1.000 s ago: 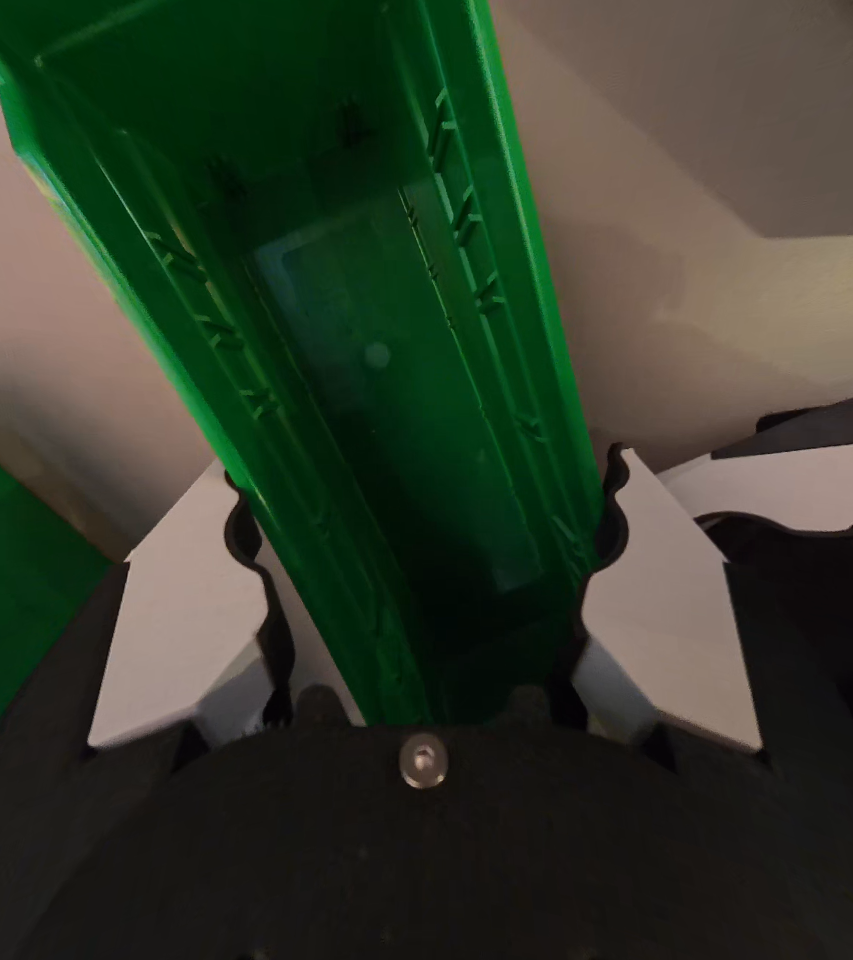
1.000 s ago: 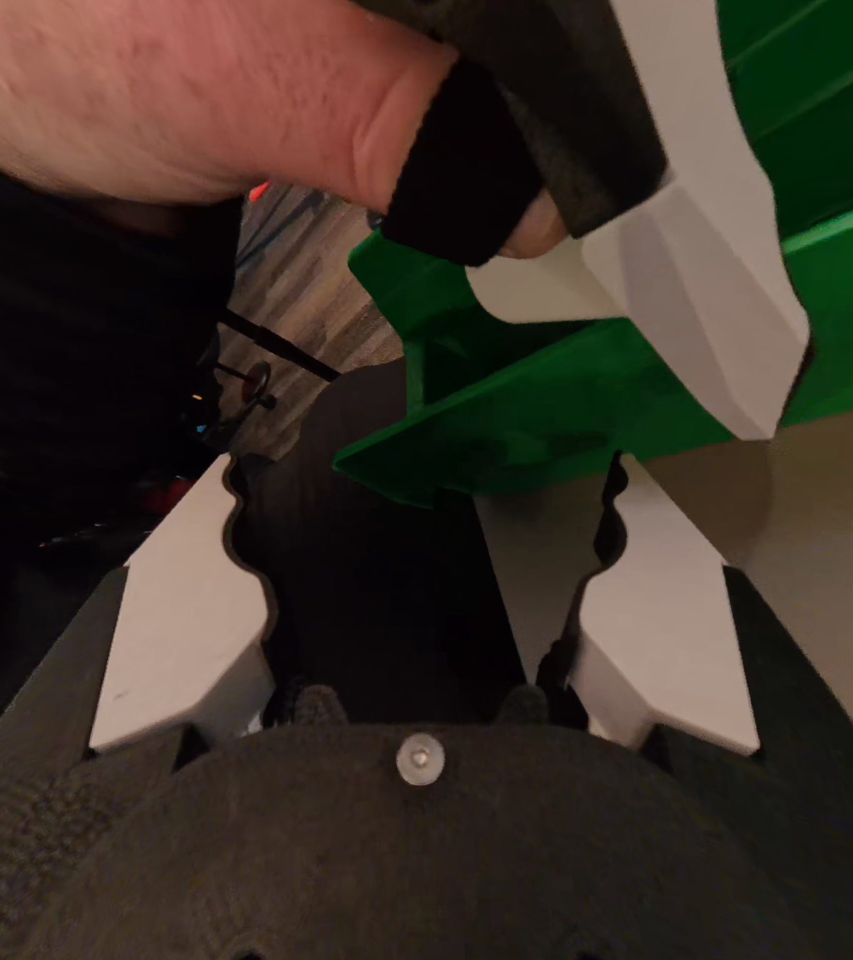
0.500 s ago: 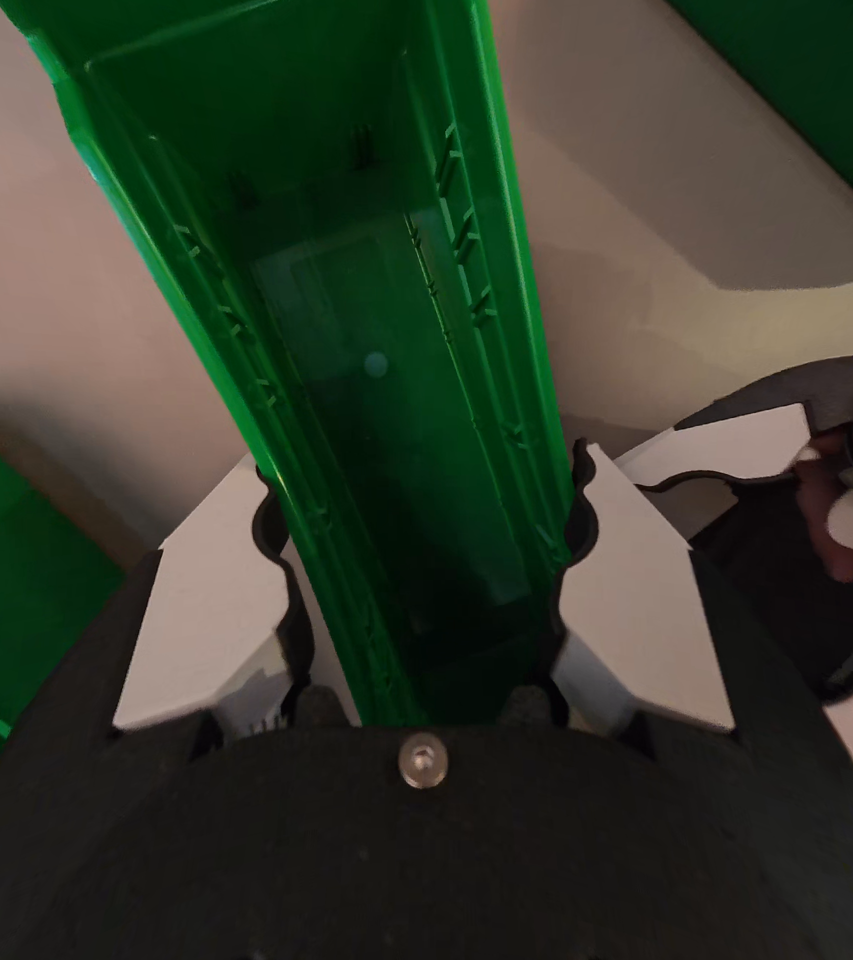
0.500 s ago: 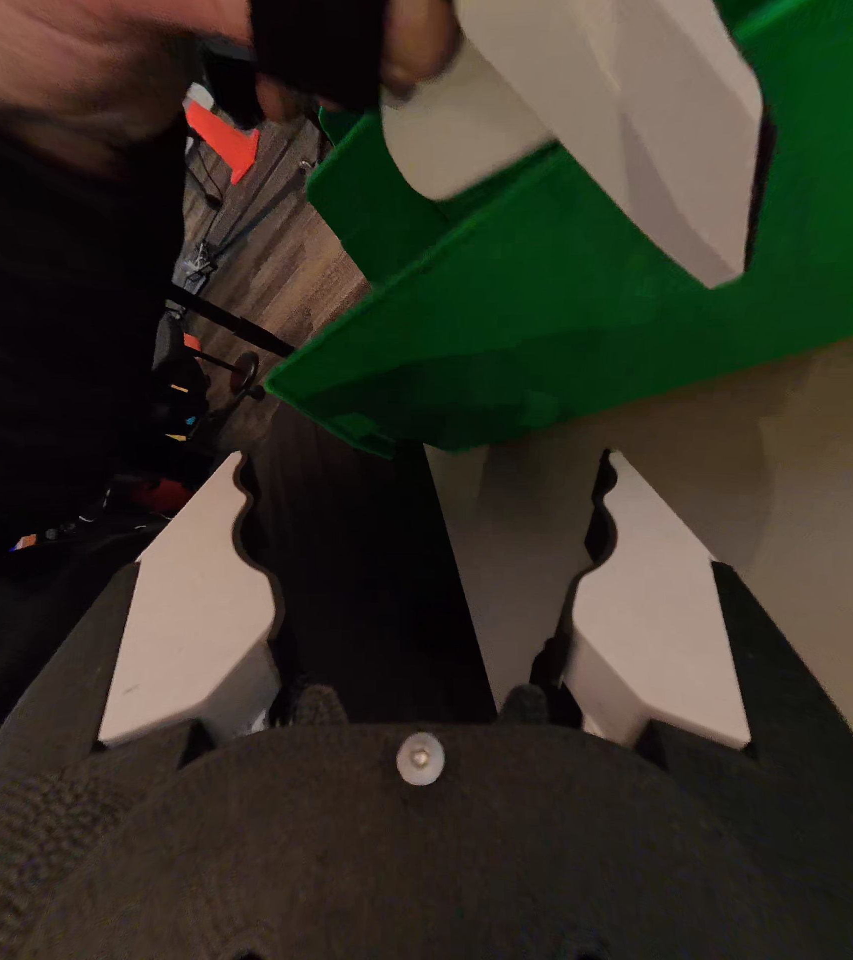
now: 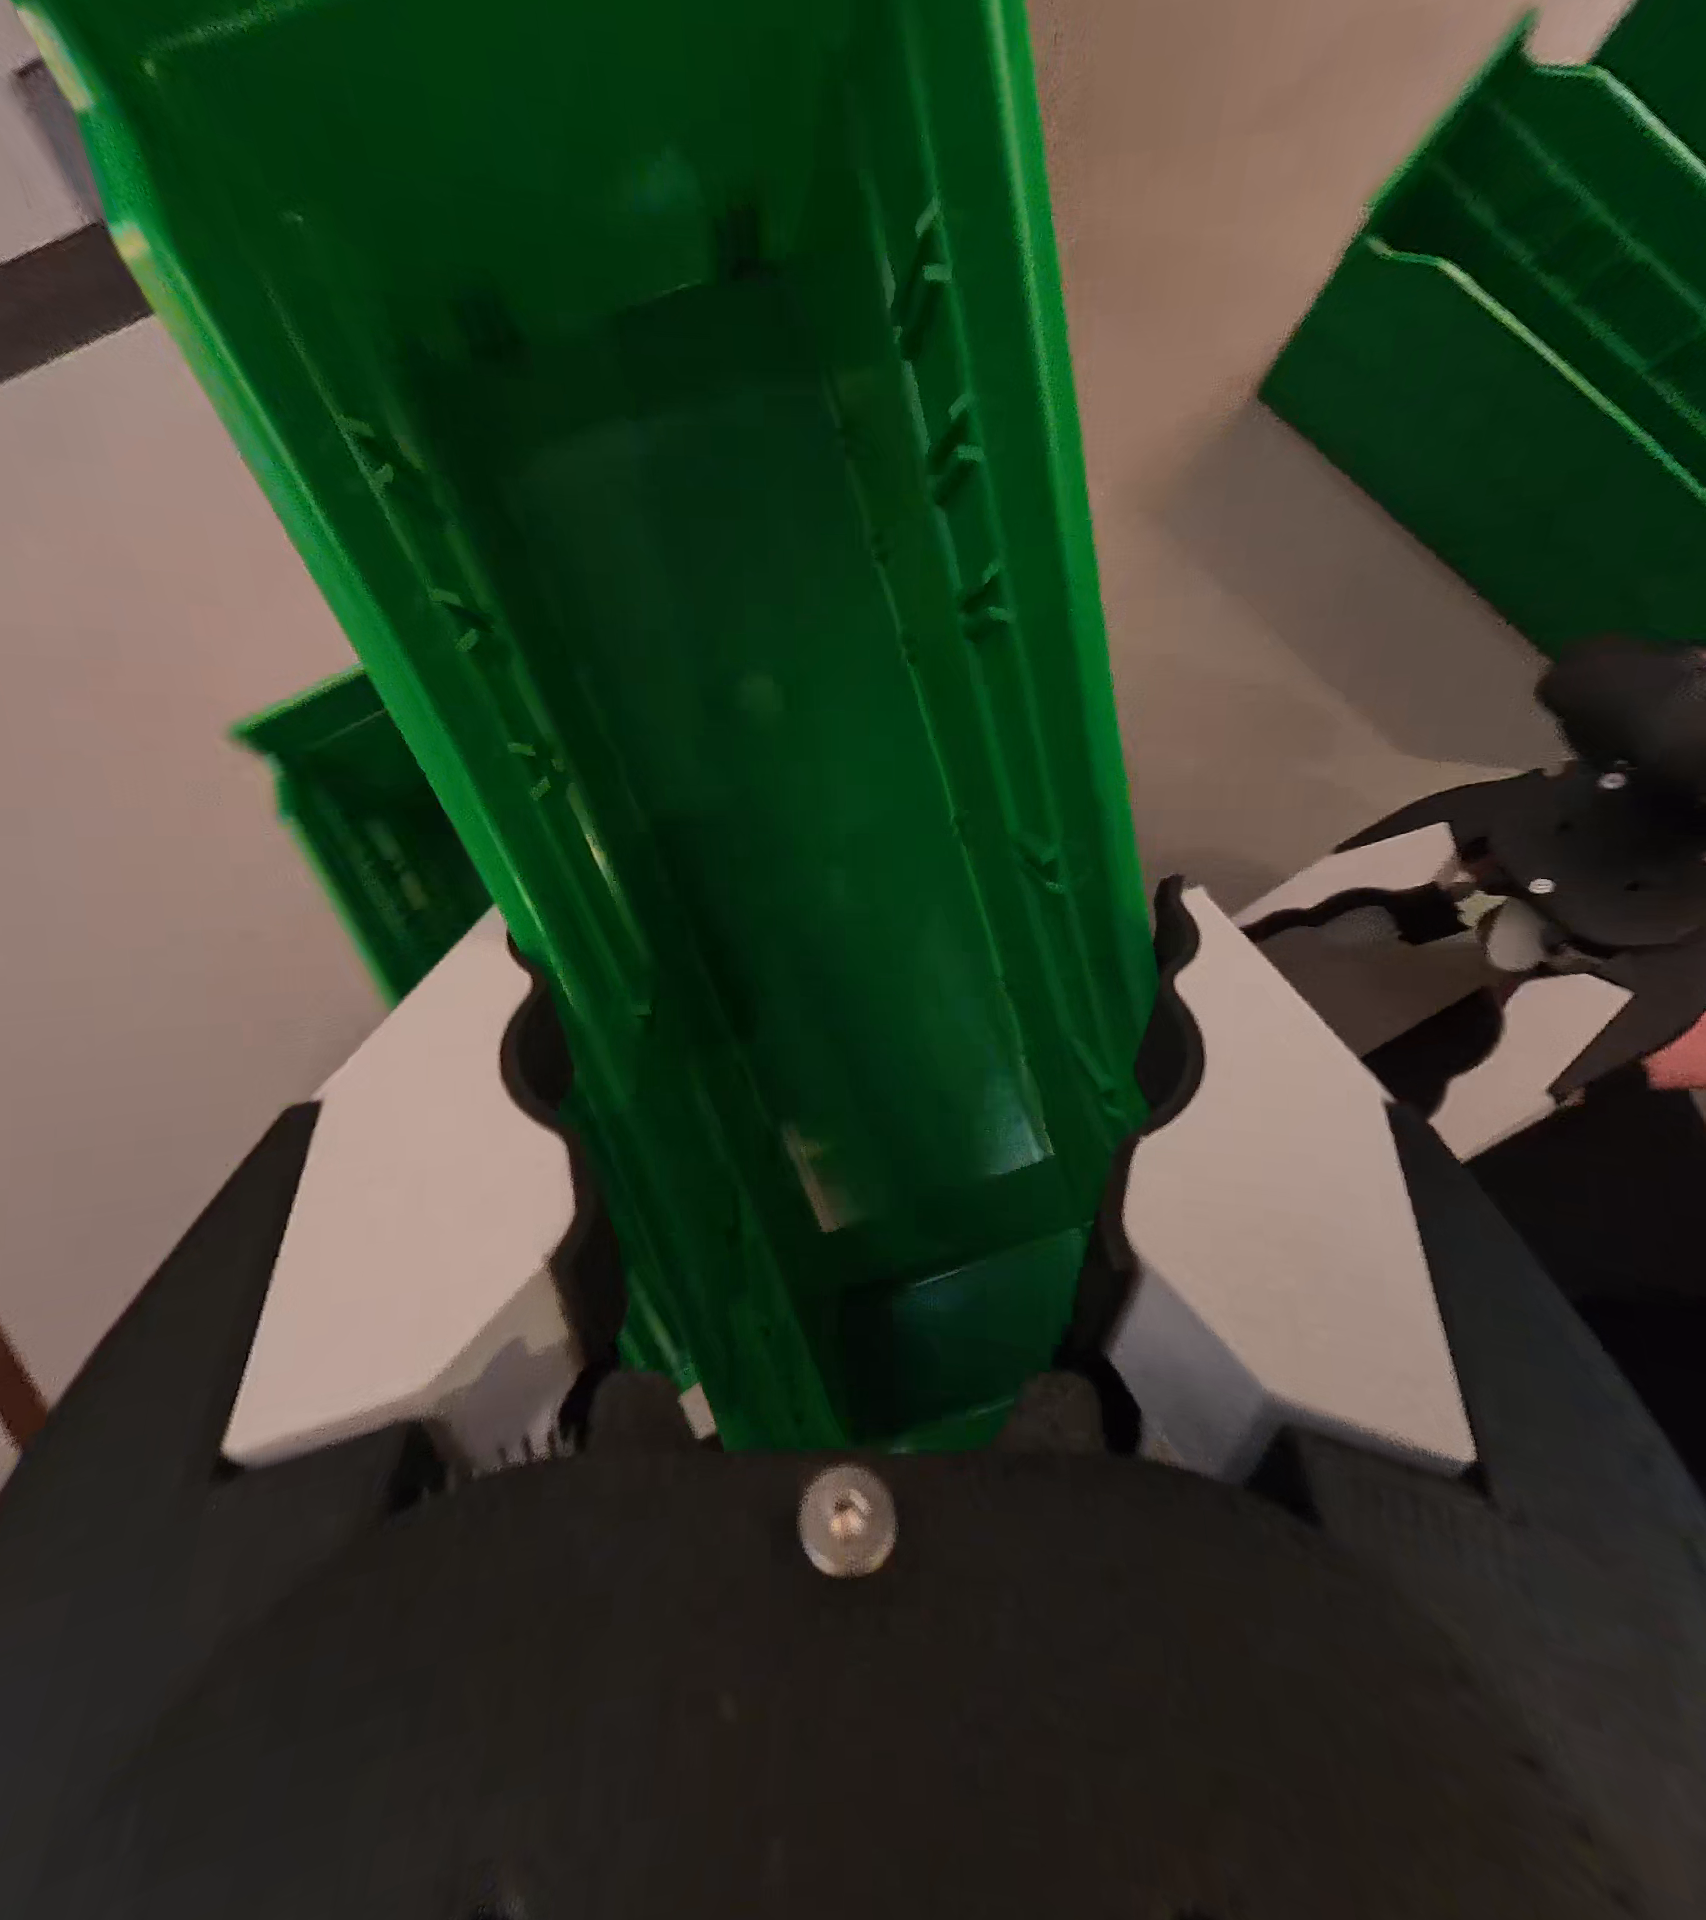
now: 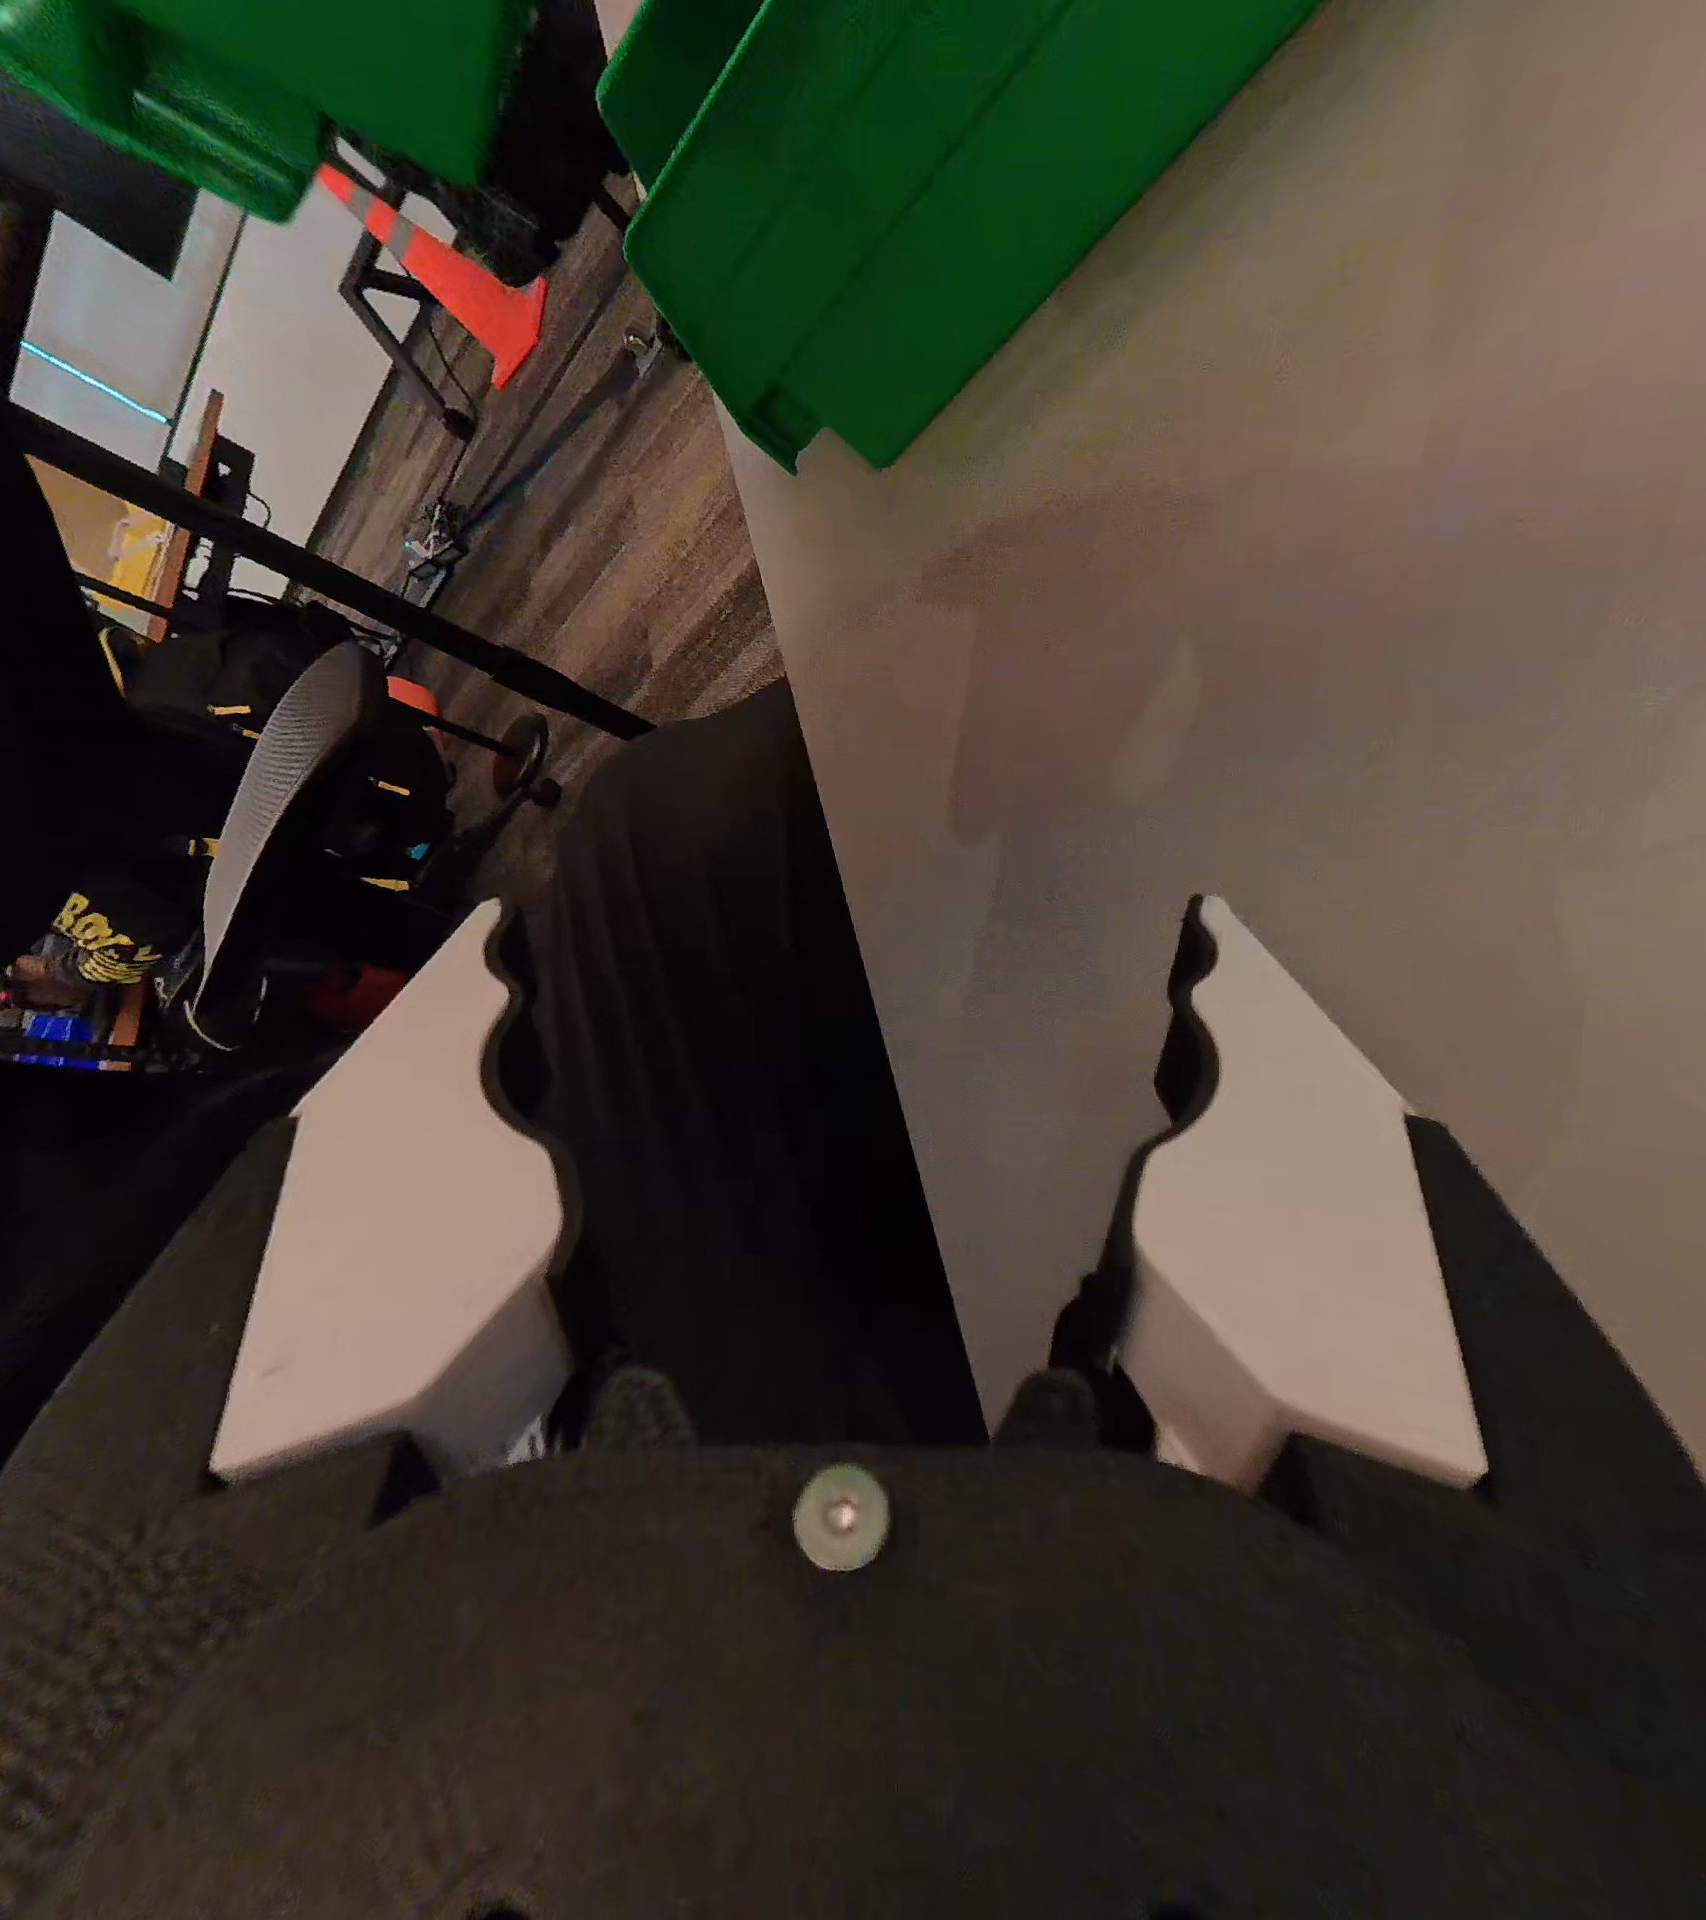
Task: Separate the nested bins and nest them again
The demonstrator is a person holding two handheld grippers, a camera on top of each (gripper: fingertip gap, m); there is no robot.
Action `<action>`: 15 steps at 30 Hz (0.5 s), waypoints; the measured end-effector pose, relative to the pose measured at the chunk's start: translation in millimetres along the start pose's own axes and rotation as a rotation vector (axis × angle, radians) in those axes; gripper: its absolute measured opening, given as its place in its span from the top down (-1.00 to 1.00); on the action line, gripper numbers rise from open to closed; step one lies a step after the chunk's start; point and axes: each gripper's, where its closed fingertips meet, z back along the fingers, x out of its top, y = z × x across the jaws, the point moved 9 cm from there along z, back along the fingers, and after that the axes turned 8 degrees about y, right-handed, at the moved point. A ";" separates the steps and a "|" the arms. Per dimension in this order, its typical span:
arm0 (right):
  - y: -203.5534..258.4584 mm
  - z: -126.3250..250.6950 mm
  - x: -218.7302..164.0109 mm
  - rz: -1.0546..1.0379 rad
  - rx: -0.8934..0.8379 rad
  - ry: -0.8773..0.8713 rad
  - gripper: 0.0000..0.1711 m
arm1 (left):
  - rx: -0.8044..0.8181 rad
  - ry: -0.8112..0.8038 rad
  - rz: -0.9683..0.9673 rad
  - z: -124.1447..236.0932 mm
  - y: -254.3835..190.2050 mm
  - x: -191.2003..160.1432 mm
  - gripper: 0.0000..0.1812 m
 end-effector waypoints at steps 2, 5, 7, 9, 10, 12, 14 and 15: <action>1.3 -3.2 -0.1 0.002 0.008 0.009 -0.41 | 0.025 0.000 0.053 9.1 20.6 -16.2 -0.23; 2.4 -7.6 -1.0 0.007 0.004 0.033 -0.41 | 0.035 0.049 0.122 4.3 43.6 -41.8 -0.24; 2.6 -8.8 -1.2 0.007 0.006 0.042 -0.40 | 0.033 0.086 0.146 -6.7 52.3 -56.2 -0.24; 2.2 -9.1 -1.7 0.005 0.004 0.046 -0.39 | 0.026 0.124 0.161 -19.6 57.2 -66.7 -0.25; 2.0 -9.2 -1.9 0.004 0.005 0.047 -0.39 | 0.027 0.132 0.168 -26.3 59.9 -69.6 -0.25; 2.1 -9.8 -2.2 0.003 0.006 0.051 -0.39 | 0.019 0.151 0.183 -40.2 65.9 -72.5 -0.25; 2.0 -11.3 -3.1 0.003 0.004 0.060 -0.39 | 0.020 0.145 0.204 -51.1 72.1 -70.4 -0.24; 2.0 -12.2 -3.6 0.003 0.004 0.065 -0.38 | 0.019 0.148 0.203 -55.9 73.8 -68.5 -0.24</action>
